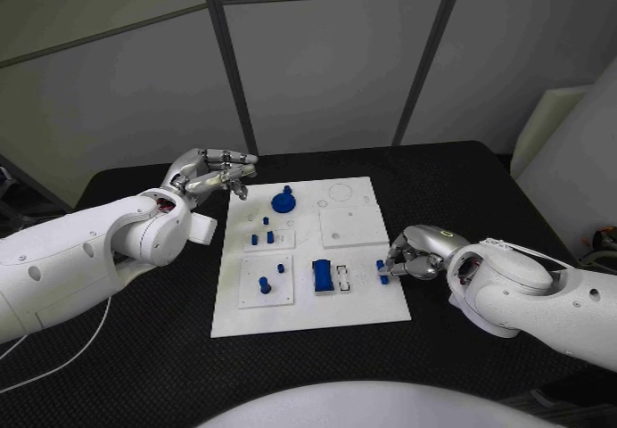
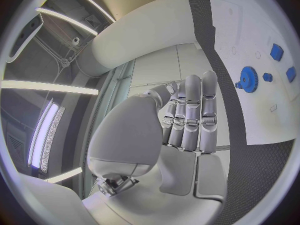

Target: Assemble the parts on the task board

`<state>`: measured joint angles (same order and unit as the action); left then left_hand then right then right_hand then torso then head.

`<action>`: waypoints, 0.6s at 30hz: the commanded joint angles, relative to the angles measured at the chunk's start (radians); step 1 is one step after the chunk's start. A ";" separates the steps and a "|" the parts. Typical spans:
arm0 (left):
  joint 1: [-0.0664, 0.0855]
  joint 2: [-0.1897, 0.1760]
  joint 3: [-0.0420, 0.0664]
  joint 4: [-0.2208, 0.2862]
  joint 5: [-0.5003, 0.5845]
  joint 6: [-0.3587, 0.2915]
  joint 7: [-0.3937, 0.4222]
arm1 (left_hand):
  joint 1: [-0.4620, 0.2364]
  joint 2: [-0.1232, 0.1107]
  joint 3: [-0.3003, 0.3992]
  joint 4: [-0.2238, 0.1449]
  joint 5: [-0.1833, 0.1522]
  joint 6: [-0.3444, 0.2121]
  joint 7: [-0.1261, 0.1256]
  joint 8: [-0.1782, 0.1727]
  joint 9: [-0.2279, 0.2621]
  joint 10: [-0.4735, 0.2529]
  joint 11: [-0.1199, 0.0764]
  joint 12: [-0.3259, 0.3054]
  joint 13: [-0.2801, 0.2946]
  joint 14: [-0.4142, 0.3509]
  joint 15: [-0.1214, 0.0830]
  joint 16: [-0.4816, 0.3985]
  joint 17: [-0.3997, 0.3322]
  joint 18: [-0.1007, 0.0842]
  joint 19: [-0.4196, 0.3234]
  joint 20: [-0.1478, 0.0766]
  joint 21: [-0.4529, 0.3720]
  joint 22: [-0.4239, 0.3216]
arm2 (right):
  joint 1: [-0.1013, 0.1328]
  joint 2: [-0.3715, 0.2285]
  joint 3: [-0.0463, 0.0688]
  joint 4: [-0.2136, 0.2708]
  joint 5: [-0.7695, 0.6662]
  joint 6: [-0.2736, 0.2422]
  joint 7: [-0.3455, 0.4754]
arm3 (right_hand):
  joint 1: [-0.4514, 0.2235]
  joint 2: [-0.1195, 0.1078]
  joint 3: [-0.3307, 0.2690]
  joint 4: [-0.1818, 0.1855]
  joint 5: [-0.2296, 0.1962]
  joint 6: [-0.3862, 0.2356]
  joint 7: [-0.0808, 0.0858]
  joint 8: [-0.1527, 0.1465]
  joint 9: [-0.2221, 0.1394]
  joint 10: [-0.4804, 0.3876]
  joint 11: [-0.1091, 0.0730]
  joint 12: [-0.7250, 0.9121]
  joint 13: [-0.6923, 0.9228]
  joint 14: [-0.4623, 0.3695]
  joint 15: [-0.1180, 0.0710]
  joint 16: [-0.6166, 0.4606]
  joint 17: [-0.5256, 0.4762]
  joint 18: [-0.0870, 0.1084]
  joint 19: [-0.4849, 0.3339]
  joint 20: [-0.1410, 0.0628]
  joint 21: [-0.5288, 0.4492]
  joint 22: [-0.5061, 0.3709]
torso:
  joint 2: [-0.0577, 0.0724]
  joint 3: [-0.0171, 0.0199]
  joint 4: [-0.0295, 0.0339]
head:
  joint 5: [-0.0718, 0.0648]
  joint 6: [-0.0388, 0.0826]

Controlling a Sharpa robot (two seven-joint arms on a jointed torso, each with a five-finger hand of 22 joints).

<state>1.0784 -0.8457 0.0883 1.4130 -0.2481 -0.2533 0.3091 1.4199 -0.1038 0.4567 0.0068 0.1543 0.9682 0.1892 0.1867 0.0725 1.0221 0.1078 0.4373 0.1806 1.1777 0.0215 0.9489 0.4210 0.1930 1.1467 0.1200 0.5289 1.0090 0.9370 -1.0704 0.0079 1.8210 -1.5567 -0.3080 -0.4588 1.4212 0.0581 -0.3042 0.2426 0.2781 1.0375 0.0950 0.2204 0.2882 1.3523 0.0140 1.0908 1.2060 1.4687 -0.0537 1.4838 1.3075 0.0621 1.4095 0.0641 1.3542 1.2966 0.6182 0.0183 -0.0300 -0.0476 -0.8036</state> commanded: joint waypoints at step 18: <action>0.001 0.000 0.001 0.003 -0.002 0.004 0.016 | -0.008 0.000 -0.001 0.005 0.000 -0.007 0.000 0.008 -0.001 -0.007 0.000 0.005 0.001 -0.007 0.003 0.002 -0.002 -0.011 -0.004 0.000 -0.006 -0.001 | -0.030 0.067 0.000 -0.024 -0.138 0.139 -0.059 | 0.024 -0.012 -0.004 -0.016 -0.030 0.011 0.002 -0.014 -0.005 -0.004 0.003 -0.002 -0.001 0.072 0.002 -0.007 0.123 0.008 -0.003 -0.006 -0.009 -0.008 | -0.001 0.0005 0.0006 | 0.003 -0.008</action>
<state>1.0779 -0.8461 0.0882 1.4140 -0.2481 -0.2533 0.3094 1.4200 -0.1038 0.4567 0.0068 0.1543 0.9682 0.1892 0.1907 0.0725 1.0223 0.1079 0.4373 0.1808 1.1777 0.0215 0.9490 0.4201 0.1930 1.1467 0.1200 0.5288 1.0090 0.9201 -1.0079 0.0190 1.8059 -1.6274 -0.2654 -0.4699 1.4302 0.0427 -0.3094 0.2340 0.2546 1.0511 0.0916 0.2135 0.2892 1.3561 0.0179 1.0935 1.2030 1.4687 -0.0537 1.4801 1.3074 0.0621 1.4096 0.0641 1.3495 1.2888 0.6181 0.0186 -0.0300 -0.0452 -0.8101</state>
